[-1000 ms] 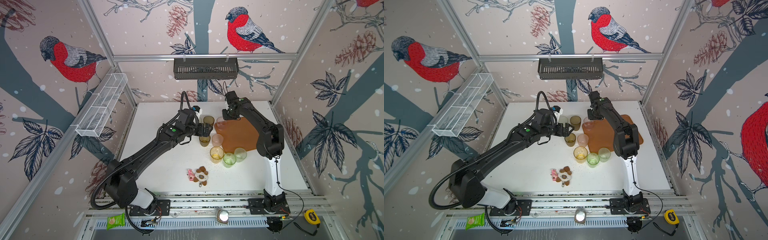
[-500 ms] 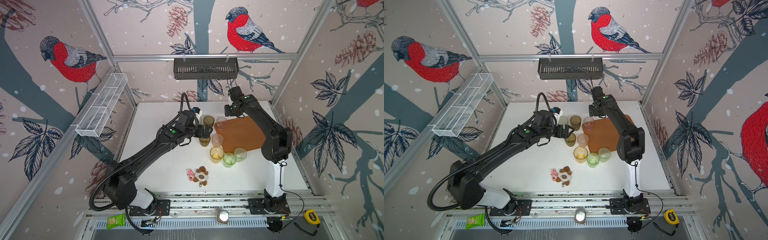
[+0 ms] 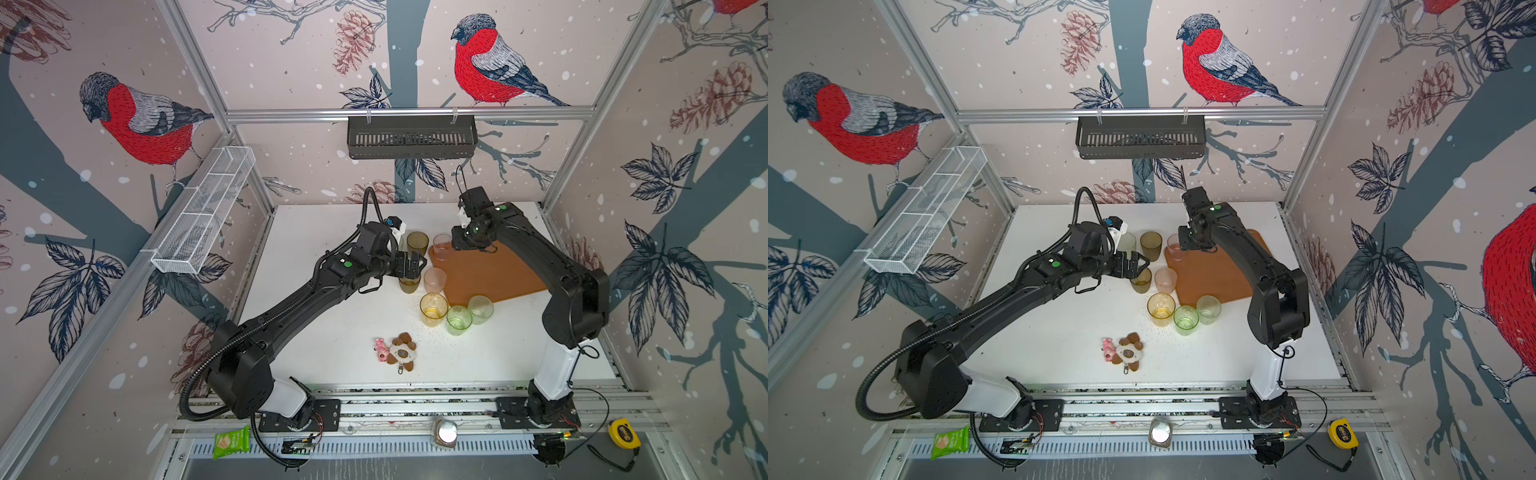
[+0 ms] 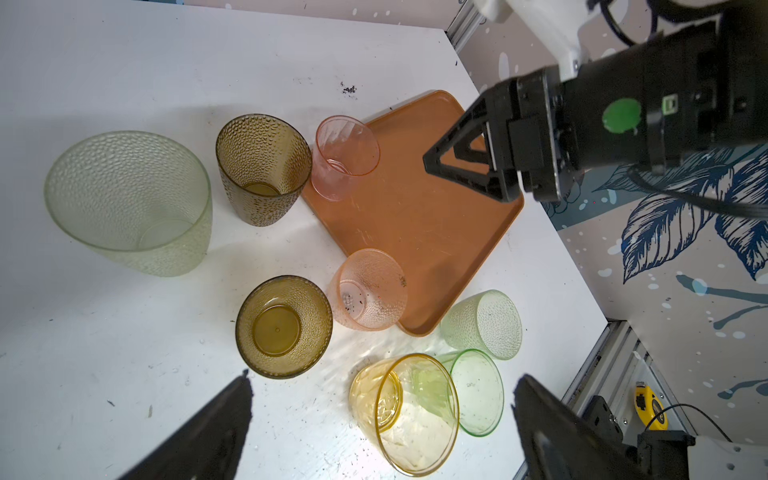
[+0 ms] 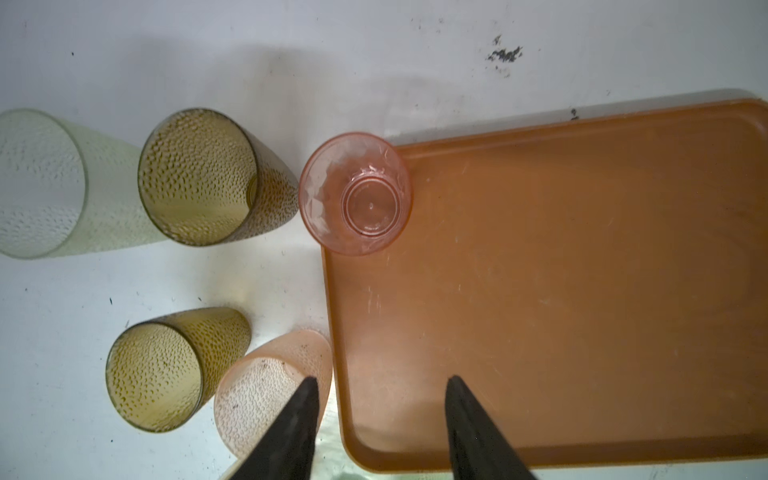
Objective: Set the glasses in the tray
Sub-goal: 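Open the right gripper and raise it off the pink cup, then move the right gripper over the frosted pink cup beside the tray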
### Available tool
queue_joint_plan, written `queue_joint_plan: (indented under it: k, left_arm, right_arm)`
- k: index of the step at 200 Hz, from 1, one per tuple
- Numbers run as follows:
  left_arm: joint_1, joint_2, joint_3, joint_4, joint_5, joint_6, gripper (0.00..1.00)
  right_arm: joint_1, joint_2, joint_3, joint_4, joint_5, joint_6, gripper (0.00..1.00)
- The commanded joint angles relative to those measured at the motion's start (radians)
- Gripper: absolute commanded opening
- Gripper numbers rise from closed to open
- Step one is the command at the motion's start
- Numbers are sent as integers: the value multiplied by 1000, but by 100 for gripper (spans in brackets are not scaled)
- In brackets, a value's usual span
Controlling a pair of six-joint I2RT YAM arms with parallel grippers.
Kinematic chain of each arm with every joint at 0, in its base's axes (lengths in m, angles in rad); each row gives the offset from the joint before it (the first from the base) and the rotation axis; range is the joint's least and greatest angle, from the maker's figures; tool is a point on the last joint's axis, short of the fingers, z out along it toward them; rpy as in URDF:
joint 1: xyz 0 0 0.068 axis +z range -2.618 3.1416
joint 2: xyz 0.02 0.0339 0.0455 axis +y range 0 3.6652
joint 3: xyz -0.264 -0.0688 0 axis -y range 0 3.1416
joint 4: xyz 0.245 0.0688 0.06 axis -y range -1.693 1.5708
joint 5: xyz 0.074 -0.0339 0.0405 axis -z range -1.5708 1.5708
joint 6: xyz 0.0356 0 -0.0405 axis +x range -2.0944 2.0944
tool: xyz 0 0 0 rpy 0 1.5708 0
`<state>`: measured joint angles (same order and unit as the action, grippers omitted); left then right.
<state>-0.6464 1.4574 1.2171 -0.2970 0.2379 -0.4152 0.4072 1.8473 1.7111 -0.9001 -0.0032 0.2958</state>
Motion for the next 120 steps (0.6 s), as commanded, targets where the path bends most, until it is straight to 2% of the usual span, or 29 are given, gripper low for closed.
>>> queue_joint_plan:
  k: [1,120]
  left_arm:
    - [-3,7,2,40,16,1,97]
    - [-7,-2,-30,18,14,10,98]
  right_arm:
    - [5,-40,-62,5,-17,9,50]
    - [63,-71,-222,105,-141,52,44]
